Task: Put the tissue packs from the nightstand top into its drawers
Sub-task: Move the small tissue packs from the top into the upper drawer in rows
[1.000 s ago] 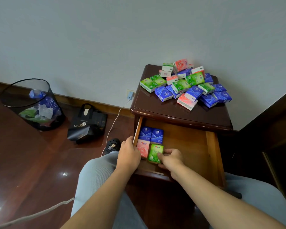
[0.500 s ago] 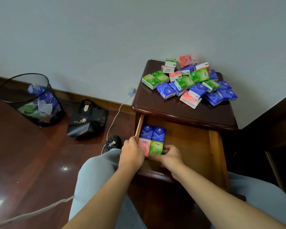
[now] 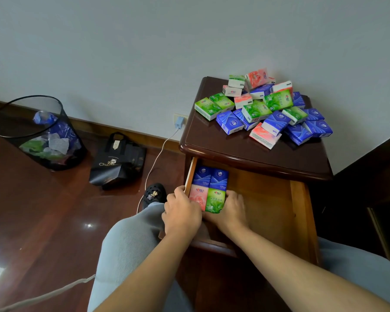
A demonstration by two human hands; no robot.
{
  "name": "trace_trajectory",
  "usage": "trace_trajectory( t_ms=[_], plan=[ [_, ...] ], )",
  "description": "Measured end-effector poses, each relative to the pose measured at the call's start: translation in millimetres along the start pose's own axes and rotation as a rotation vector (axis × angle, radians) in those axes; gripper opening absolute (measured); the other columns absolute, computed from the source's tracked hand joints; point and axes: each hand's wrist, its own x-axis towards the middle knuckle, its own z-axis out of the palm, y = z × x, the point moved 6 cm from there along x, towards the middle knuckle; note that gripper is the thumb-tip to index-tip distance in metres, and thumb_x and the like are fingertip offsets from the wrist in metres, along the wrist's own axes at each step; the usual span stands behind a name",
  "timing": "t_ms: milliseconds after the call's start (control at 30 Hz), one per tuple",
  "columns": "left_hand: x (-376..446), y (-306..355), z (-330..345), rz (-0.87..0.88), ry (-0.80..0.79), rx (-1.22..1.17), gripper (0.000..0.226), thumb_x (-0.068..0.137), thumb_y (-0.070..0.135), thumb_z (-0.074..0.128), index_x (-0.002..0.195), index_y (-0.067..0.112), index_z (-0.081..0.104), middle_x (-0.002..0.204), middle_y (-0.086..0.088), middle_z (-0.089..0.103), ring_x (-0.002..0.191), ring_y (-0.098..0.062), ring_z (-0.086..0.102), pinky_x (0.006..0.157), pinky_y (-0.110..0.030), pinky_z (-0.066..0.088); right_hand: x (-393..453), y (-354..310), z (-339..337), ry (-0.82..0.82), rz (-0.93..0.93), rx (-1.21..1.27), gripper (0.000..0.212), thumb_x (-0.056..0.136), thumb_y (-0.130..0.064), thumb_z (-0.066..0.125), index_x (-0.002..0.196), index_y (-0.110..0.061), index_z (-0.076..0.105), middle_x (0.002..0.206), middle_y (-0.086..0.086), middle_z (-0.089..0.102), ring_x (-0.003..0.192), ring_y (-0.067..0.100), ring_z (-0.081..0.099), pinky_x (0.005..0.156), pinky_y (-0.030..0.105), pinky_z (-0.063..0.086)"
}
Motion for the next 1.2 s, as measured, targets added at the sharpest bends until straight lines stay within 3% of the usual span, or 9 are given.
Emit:
trace_trajectory(
  t_ms=[133, 433, 533, 733, 833, 967, 1033, 1100, 1200],
  plan=[
    [6.3, 7.9, 8.6, 0.035, 0.036, 0.034, 0.053, 0.101, 0.022, 0.044, 0.152, 0.022, 0.032, 0.147, -0.009, 0.044, 0.136, -0.033, 0.043, 0.112, -0.052, 0.036, 12.2, -2.7, -4.2, 0.068, -0.025, 0.010, 0.088, 0.061, -0.059, 0.093, 0.134, -0.025, 0.057, 0.124, 0.001, 0.056, 0.120, 0.023, 0.054, 0.094, 0.038, 0.051],
    [8.6, 11.2, 17.2, 0.073, 0.121, 0.191, 0.050, 0.101, 0.020, 0.042, 0.150, 0.021, 0.033, 0.140, -0.003, 0.048, 0.130, -0.028, 0.049, 0.102, -0.047, 0.047, 53.8, -6.1, -10.8, 0.237, -0.033, -0.057, 0.087, 0.059, -0.080, 0.081, 0.125, -0.025, 0.066, 0.117, 0.006, 0.067, 0.113, 0.032, 0.055, 0.096, 0.042, 0.045],
    [8.5, 11.5, 17.4, 0.081, 0.118, 0.184, 0.049, 0.102, 0.020, 0.042, 0.150, 0.020, 0.033, 0.140, -0.003, 0.049, 0.129, -0.028, 0.049, 0.102, -0.048, 0.048, 66.5, -6.9, -10.7, 0.272, -0.017, -0.061, 0.084, 0.056, -0.083, 0.080, 0.114, -0.023, 0.067, 0.115, 0.007, 0.070, 0.113, 0.034, 0.059, 0.094, 0.042, 0.043],
    [7.9, 12.0, 17.0, 0.085, 0.114, 0.188, 0.048, 0.101, 0.021, 0.043, 0.149, 0.020, 0.033, 0.139, -0.003, 0.048, 0.127, -0.029, 0.049, 0.101, -0.049, 0.048, 75.9, -7.7, -7.2, 0.260, -0.009, -0.070, 0.086, 0.056, -0.085, 0.077, 0.114, -0.022, 0.065, 0.118, 0.008, 0.071, 0.117, 0.035, 0.060, 0.098, 0.042, 0.040],
    [8.1, 11.4, 16.8, 0.084, 0.111, 0.198, 0.049, 0.101, 0.022, 0.044, 0.148, 0.020, 0.034, 0.139, -0.004, 0.048, 0.128, -0.029, 0.049, 0.100, -0.048, 0.048, 72.9, -9.3, -7.5, 0.238, 0.008, -0.087, 0.091, 0.058, -0.084, 0.078, 0.121, -0.021, 0.061, 0.125, 0.010, 0.067, 0.122, 0.036, 0.056, 0.101, 0.043, 0.040],
    [5.1, 10.9, 15.3, 0.094, 0.130, 0.191, 0.053, 0.101, 0.026, 0.045, 0.151, 0.017, 0.031, 0.143, -0.007, 0.046, 0.131, -0.029, 0.048, 0.103, -0.046, 0.047, 55.5, -7.7, -13.5, 0.143, 0.128, -0.089, 0.112, 0.064, -0.085, 0.074, 0.145, -0.012, 0.046, 0.142, 0.015, 0.053, 0.134, 0.036, 0.047, 0.110, 0.043, 0.037],
    [2.5, 14.8, 11.7, 0.124, 0.179, 0.194, 0.058, 0.099, 0.025, 0.048, 0.153, 0.016, 0.029, 0.145, -0.009, 0.042, 0.133, -0.030, 0.045, 0.106, -0.045, 0.044, 38.1, -1.8, -19.4, 0.120, 0.179, -0.036, 0.100, 0.073, -0.082, 0.070, 0.143, -0.015, 0.046, 0.141, 0.011, 0.051, 0.135, 0.034, 0.046, 0.109, 0.043, 0.039],
    [-0.8, 23.9, 8.4, 0.201, 0.233, 0.209, 0.060, 0.096, 0.022, 0.052, 0.152, 0.016, 0.032, 0.147, -0.009, 0.040, 0.135, -0.029, 0.043, 0.110, -0.044, 0.039, 22.8, 3.3, -30.5, 0.097, 0.129, 0.014, 0.069, 0.084, -0.074, 0.066, 0.129, -0.023, 0.053, 0.130, 0.002, 0.057, 0.127, 0.028, 0.053, 0.103, 0.040, 0.046],
    [-5.3, 47.9, 6.8, 0.355, 0.282, 0.238, 0.056, 0.095, 0.021, 0.054, 0.149, 0.019, 0.038, 0.145, -0.007, 0.040, 0.133, -0.027, 0.042, 0.113, -0.044, 0.037, 13.5, 0.2, -67.6, 0.109, -0.050, 0.105, 0.028, 0.098, -0.059, 0.057, 0.099, -0.031, 0.060, 0.099, -0.014, 0.064, 0.096, 0.014, 0.064, 0.075, 0.029, 0.052]
  ],
)
